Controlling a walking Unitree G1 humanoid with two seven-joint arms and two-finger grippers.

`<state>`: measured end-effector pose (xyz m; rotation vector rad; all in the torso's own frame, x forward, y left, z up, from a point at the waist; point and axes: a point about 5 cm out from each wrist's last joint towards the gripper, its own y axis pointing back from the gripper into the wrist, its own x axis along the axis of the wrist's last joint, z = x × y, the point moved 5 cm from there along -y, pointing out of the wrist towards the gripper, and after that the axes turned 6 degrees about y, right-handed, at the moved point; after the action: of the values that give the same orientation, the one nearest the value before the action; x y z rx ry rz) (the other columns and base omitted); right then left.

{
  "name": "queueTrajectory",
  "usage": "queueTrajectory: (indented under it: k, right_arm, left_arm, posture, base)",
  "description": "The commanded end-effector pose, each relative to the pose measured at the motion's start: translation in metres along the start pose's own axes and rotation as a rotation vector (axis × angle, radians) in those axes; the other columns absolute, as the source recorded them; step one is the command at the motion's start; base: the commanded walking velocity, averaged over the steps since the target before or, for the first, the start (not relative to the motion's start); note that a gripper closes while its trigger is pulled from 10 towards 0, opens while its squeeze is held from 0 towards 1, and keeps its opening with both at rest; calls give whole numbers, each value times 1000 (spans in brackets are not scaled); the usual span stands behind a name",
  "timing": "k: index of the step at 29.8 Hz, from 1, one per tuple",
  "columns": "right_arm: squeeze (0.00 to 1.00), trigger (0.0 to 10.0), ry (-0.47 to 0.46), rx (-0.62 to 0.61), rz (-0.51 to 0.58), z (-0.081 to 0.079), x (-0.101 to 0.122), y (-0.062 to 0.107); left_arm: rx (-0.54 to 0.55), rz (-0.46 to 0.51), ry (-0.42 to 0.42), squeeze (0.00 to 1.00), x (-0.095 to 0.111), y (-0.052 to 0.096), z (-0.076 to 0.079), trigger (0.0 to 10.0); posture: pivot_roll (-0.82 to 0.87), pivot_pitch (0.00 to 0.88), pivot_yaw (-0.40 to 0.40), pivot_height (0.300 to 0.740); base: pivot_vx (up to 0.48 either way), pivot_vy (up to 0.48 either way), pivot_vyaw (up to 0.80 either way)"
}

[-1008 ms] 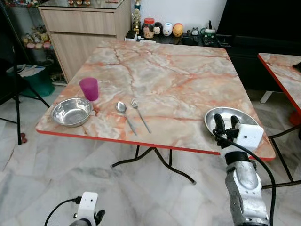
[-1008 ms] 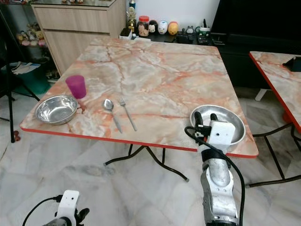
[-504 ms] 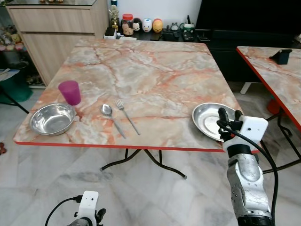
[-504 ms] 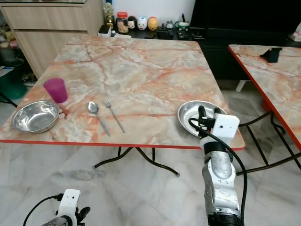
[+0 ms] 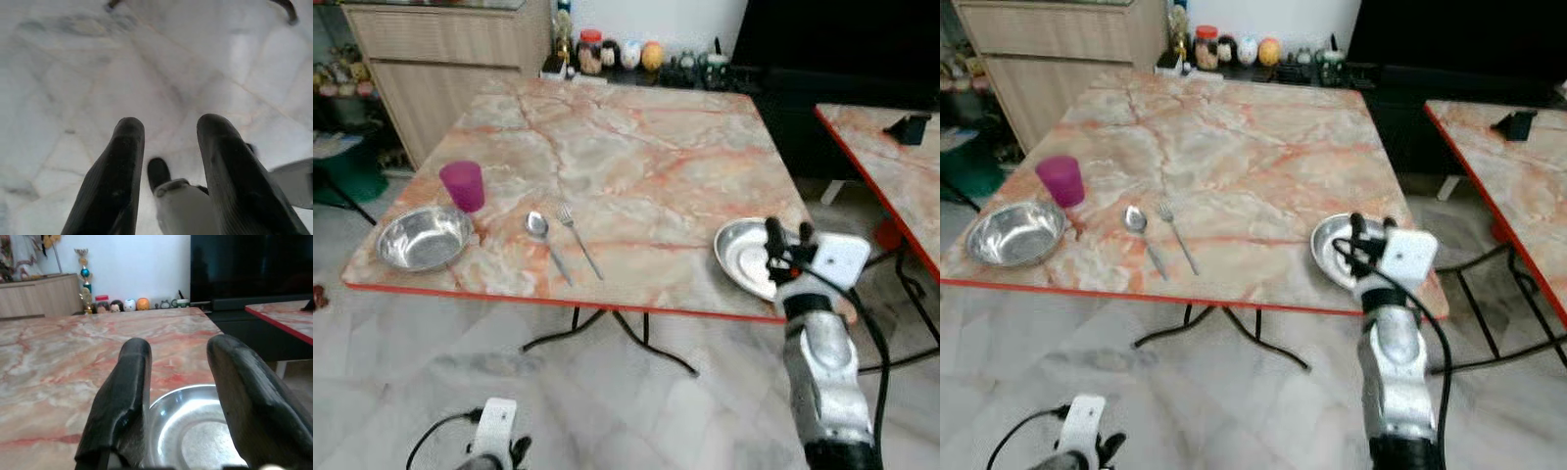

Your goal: Setting the table

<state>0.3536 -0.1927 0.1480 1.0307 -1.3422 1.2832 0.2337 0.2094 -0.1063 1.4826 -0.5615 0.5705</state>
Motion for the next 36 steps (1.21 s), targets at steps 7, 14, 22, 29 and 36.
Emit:
queueTrajectory:
  k: [7,14,22,29,36]
  right_arm:
    - [0,10000,4,-21,-23,7,-4,0]
    - [0,10000,7,-20,-24,7,-4,-1]
    - [0,10000,-1,-22,-30,5,-5,-2]
    - [0,10000,-4,-41,-51,8,-8,-2]
    - [0,10000,-8,-38,-43,8,-6,-2]
  left_arm:
    - [-21,-11,-10,0,-4,-1,10,10000]
    - [-20,-9,2,0,-3,-1,9,10000]
    - [-25,-13,18,0,-4,-1,10,10000]
    - [-24,-16,24,0,-5,-1,9,10000]
    - [-24,-17,25,0,-5,-1,9,10000]
  posture:
    - [20,0,-60,736]
    - [20,0,-61,736]
    - [20,0,-62,736]
    - [20,0,-62,736]
    - [20,0,-62,736]
  base:
    - [0,-122,0]
    - [0,0,0]
    - [0,0,0]
    - [0,0,-403]
    - [0,0,0]
